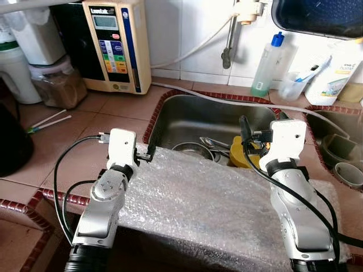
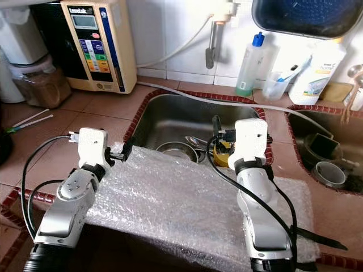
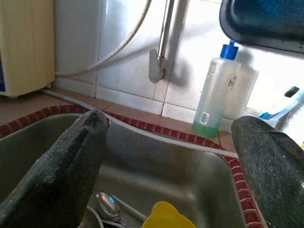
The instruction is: Kitchen organization
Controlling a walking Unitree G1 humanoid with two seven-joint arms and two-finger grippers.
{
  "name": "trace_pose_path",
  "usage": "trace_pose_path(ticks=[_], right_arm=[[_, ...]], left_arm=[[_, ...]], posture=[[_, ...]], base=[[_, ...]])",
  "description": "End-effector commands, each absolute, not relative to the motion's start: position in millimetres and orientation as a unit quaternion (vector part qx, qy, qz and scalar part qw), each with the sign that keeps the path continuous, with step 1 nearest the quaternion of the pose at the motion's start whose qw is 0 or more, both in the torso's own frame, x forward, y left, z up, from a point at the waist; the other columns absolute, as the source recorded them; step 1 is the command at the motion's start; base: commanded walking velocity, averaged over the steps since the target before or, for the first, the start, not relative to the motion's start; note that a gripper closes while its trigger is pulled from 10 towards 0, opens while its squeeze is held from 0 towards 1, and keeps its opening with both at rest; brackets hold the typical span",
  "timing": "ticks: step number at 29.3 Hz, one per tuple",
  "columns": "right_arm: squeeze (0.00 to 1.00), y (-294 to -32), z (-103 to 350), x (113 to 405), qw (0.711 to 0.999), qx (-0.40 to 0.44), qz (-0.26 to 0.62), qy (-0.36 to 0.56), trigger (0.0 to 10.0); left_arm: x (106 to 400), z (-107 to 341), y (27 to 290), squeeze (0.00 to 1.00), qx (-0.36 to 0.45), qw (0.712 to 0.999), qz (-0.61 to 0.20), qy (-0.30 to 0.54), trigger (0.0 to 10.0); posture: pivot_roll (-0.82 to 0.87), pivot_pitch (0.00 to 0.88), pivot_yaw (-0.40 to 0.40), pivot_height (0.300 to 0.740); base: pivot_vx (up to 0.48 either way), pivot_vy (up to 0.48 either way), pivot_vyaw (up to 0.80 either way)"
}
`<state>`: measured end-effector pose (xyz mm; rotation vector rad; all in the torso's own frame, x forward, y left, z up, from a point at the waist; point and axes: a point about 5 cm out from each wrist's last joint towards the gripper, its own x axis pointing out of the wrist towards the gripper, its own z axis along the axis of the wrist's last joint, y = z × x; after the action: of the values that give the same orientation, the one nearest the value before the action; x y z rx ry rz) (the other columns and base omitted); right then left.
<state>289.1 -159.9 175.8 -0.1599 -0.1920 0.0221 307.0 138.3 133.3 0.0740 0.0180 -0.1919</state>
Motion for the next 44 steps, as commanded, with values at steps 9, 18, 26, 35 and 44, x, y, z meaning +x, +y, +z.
trace_pose_path(ticks=[9,18,26,35,44], right_arm=[[0.00,-164.7,175.3,291.1,0.992,-0.082,0.008,-0.090,10.0],[0.00,-166.4,172.4,292.8,0.994,-0.070,0.004,-0.081,10.0],[0.00,-169.2,173.2,293.9,0.994,-0.070,0.001,-0.082,10.0],[0.00,-170.8,172.0,294.8,0.995,-0.062,-0.005,-0.077,10.0],[0.00,-177.3,171.8,297.0,0.995,-0.066,-0.022,-0.074,10.0]], left_arm=[[306.5,135.6,131.1,0.00,0.029,0.993,-0.110,0.009,10.0],[307.7,135.2,131.5,0.00,0.029,0.993,-0.109,0.014,10.0],[308.1,134.3,131.7,0.00,0.025,0.994,-0.106,0.018,10.0],[308.2,133.7,131.1,0.00,0.023,0.994,-0.108,0.022,10.0],[309.0,133.8,131.3,0.00,0.021,0.994,-0.105,0.025,10.0]], posture=[[-0.05,0.000,0.014,0.740],[-0.04,0.000,0.018,0.740],[-0.04,0.000,0.019,0.740],[-0.04,0.000,0.021,0.740],[-0.04,0.000,0.022,0.740]], base=[[0.000,0.000,0.00],[0.000,0.000,0.00],[-0.205,0.000,0.00],[-0.330,0.000,0.00],[-0.287,0.000,0.00]])
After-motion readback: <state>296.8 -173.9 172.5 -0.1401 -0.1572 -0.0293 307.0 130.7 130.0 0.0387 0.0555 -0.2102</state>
